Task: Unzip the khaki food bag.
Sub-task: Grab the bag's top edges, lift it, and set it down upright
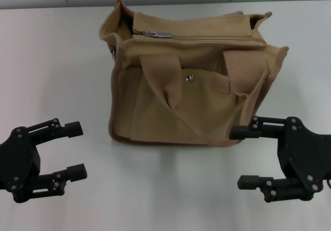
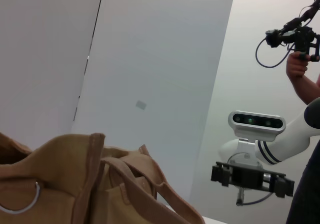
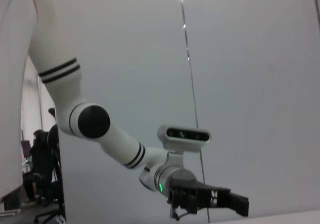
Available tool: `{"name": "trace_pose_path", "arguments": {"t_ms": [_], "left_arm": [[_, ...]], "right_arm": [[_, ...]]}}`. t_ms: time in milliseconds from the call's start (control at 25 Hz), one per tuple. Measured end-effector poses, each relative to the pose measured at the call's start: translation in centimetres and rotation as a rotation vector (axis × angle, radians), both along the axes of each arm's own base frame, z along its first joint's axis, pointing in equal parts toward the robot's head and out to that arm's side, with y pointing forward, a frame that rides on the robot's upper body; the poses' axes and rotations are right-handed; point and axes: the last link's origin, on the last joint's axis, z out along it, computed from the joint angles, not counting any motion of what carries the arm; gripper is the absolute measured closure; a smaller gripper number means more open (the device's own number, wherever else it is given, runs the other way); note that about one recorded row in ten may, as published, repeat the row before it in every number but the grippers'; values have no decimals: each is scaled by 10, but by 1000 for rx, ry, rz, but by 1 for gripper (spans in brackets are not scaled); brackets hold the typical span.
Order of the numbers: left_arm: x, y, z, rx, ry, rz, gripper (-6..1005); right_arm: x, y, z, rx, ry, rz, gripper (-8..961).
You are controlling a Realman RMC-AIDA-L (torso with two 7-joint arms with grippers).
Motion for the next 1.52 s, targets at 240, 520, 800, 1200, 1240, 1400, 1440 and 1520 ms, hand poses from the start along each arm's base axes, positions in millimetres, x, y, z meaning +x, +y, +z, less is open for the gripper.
{"name": "trace_pose_path", "arguments": {"t_ms": [240,520,800,1200,1240,1400,1440,1520], "left_arm": [[0,0,0,2,-1,3,190],[1,2,0,-6,-9,17,190],[-6,9,-14,50,26,104,191],[-10,29,-43,242,20,278,194],[-5,31,-50,256,9,262,195],[6,38,-64,279,-16,222,198],[8,40,-67,286,-19,216,199],[12,46,-71,295,-17,212,200]], "right_arm": [[-1,1,-1,3,1,-4,220],[-1,0,-1,2,3,-4,221],[2,3,2,65,35,-57,221],[4,2,2,70,38,-73,222],[4,2,2,70,38,-74,222],[4,0,0,62,49,-81,222],[4,0,-1,61,51,-81,222],[4,-1,-1,59,54,-83,222]]}}
